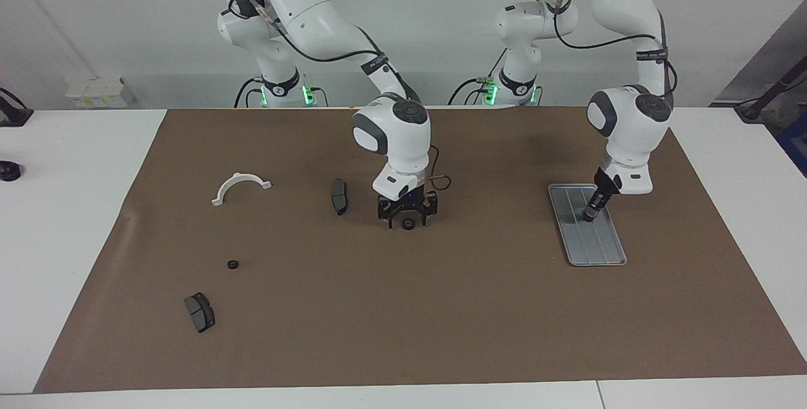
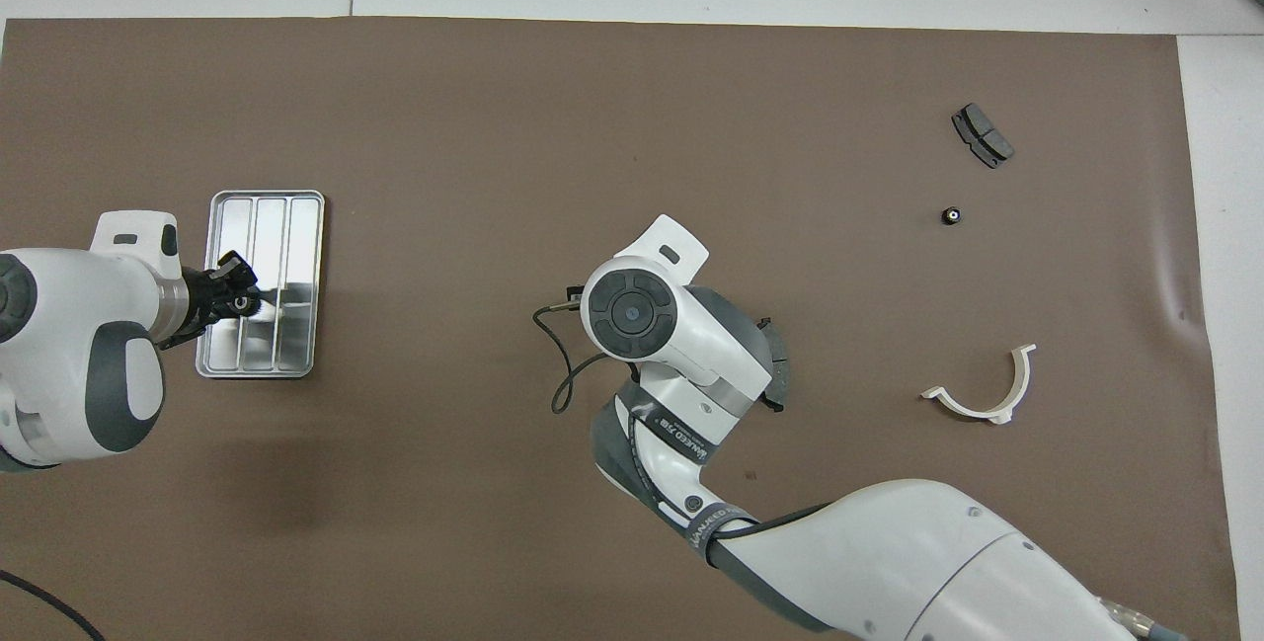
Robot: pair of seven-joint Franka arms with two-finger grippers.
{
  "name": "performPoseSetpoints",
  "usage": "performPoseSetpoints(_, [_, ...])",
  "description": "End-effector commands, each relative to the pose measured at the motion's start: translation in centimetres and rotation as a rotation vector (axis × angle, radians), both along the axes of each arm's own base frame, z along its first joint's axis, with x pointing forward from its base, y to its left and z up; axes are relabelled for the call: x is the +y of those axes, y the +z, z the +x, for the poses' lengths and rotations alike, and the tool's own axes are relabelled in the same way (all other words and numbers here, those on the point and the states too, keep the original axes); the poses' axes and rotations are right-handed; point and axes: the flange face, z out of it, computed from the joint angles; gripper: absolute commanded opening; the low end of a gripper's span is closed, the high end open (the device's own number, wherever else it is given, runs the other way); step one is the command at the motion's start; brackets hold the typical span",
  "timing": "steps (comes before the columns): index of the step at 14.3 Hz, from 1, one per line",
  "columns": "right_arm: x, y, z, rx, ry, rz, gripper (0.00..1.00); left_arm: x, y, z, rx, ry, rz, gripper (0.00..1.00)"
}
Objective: Place bearing gear from tray to pile
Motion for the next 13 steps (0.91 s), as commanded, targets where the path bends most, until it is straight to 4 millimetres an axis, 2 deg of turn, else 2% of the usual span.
performPoseSetpoints(1, [0.0,-0.3,-0.2,-0.017,0.017,-0.002,0.65,0.0,-0.5,0.1,0.000,-0.018,0.010,0.00])
performPoseSetpoints(3, [0.0,-0.3,-0.2,-0.015,0.014,-0.003,0.43,-0.3,1.2,0.6,0.020,-0.030,0.010,0.00])
performPoseSetpoints(4, [0.1,-0.3,-0.3,-0.013,0.012,-0.002,0.32,-0.6,3.5,1.5,0.034,-0.046,0.020,0.00])
performPoseSetpoints(7, [0.1,-0.2,-0.2,-0.015,-0.016,0.003,0.13,-0.9,9.7,4.0,0.099,-0.071,0.045,0.00])
performPoseSetpoints(8, [0.1,-0.3,-0.2,-0.015,-0.016,0.004,0.07,-1.1,11.1,4.3,0.113,-0.073,0.047,0.00])
performPoseSetpoints(10, [0.0,0.2,0.2,-0.023,-0.022,0.008,0.01,-2.1,14.6,4.9,0.122,-0.090,0.051,0.00])
performPoseSetpoints(12, [-1.2,0.8,1.5,-0.037,-0.044,0.014,0.00,-3.8,17.6,5.3,0.128,-0.122,0.065,0.00])
performPoseSetpoints(13, [-2.0,1.7,2.8,-0.054,-0.062,0.023,0.00,-4.6,19.4,5.1,0.114,-0.134,0.068,0.00])
